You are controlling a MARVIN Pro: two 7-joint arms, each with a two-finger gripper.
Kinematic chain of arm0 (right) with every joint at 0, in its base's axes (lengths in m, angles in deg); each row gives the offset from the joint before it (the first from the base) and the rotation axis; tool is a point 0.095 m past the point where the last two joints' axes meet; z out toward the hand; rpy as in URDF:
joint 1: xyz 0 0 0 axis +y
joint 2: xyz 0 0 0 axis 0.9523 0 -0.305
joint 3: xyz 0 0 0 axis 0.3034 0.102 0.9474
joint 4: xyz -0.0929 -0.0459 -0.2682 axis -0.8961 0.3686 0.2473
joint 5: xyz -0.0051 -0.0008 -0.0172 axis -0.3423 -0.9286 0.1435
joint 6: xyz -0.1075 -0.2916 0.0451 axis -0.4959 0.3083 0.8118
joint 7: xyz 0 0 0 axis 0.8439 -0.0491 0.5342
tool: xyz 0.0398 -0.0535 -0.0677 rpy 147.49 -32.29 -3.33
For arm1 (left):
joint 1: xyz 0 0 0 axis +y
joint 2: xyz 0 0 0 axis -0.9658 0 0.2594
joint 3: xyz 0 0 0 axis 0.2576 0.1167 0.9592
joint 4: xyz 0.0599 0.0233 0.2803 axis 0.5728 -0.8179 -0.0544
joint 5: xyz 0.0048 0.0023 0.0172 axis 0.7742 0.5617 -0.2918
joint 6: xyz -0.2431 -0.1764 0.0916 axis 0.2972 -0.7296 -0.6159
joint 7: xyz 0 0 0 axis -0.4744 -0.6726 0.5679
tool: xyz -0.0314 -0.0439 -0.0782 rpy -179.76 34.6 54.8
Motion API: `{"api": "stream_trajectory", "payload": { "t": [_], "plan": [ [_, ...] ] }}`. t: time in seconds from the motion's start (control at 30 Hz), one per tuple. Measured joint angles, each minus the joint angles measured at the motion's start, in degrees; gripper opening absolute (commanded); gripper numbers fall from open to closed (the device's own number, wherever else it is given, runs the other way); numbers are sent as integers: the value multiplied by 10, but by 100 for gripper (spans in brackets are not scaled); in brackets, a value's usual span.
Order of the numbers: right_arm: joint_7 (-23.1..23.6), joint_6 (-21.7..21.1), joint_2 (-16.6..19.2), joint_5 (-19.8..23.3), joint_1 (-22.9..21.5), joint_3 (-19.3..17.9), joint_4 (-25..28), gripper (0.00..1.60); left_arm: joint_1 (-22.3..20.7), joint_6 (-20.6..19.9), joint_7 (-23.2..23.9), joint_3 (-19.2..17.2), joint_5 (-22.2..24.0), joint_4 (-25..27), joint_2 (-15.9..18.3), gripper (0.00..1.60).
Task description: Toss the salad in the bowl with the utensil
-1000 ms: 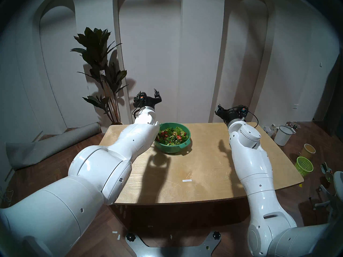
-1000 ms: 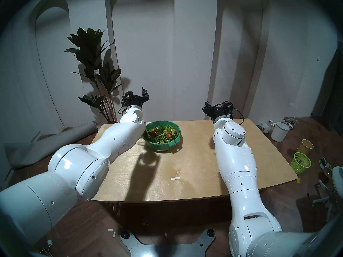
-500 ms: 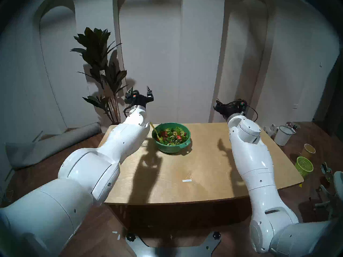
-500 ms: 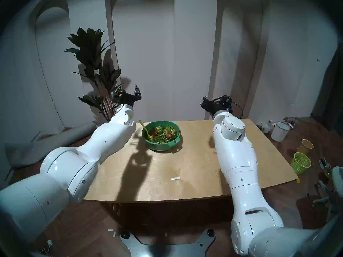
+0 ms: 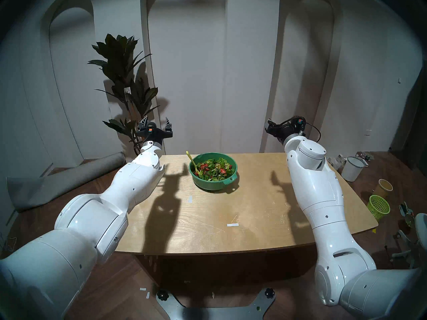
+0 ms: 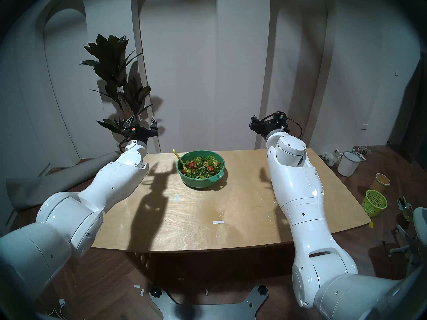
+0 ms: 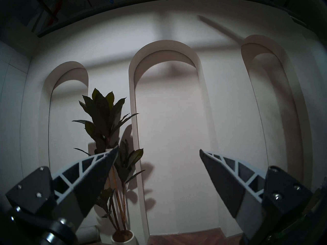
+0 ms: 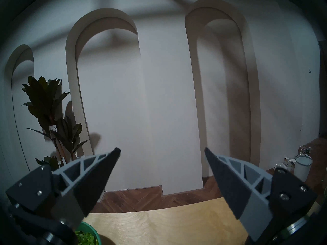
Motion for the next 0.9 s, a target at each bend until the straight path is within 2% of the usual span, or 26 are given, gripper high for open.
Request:
{"api": "stream_trajectory", "payload": {
  "t": [0.5,0.9],
  "plan": [
    [9,-31,11,-13,-25,8,-29,160,24,5,11,19,-22,52,49,160],
    [16,-52,16,-23,-44,19,-47,160,50,10,27,26,-34,116,84,160]
  ]
}}
